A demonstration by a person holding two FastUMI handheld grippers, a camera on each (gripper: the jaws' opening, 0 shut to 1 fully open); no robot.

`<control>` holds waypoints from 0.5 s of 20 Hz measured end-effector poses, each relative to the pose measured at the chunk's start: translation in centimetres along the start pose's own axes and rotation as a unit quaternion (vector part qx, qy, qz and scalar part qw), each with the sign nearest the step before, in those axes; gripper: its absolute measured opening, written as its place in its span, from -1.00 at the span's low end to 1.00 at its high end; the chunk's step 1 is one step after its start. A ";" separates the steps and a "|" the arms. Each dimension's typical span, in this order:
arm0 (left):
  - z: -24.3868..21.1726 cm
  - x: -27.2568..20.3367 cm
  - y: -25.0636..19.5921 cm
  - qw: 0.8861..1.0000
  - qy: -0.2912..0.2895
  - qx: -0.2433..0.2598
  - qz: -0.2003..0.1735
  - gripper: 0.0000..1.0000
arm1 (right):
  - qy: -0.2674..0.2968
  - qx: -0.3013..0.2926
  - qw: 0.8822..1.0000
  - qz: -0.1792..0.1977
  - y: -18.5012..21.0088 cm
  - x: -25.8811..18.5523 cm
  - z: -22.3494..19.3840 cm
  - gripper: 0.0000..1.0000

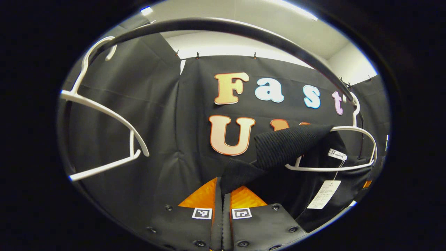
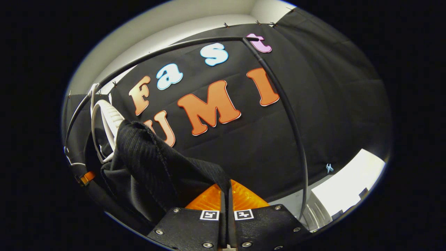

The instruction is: Grasp the clothes on the hanger with both hands and then place them into the laundry hamper below.

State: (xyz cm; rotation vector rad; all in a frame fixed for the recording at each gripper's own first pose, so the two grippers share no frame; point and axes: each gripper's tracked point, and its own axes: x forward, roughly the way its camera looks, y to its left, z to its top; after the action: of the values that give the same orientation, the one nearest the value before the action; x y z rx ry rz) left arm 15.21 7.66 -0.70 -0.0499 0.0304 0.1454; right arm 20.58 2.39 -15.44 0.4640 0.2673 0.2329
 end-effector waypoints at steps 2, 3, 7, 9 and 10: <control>1.4 -0.4 1.3 1.000 -0.015 0.000 0.022 -0.86 | 0.016 0.018 1.000 -0.009 0.1 1.4 -2.3 -0.97; 1.6 -0.3 2.3 0.999 -0.018 -0.004 0.031 -0.81 | 0.030 0.024 0.999 -0.016 0.0 1.8 -3.9 -0.97; -1.6 -0.7 6.8 0.998 0.018 0.000 0.052 -0.86 | 0.070 0.050 0.996 -0.025 0.2 2.7 -9.2 -0.98; -5.5 -0.7 5.0 0.998 0.053 0.004 0.035 -0.86 | 0.091 0.037 0.995 -0.023 1.1 2.8 -11.7 -0.98; -7.4 -0.9 4.3 0.997 0.067 0.011 0.031 -0.86 | 0.098 0.030 0.995 -0.021 1.7 2.8 -12.8 -0.98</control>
State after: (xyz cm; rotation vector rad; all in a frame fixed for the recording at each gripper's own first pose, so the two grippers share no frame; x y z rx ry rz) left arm 13.51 11.40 -8.23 -0.0363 0.1678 0.2044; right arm 19.05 9.82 -26.21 0.4956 0.4767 0.2303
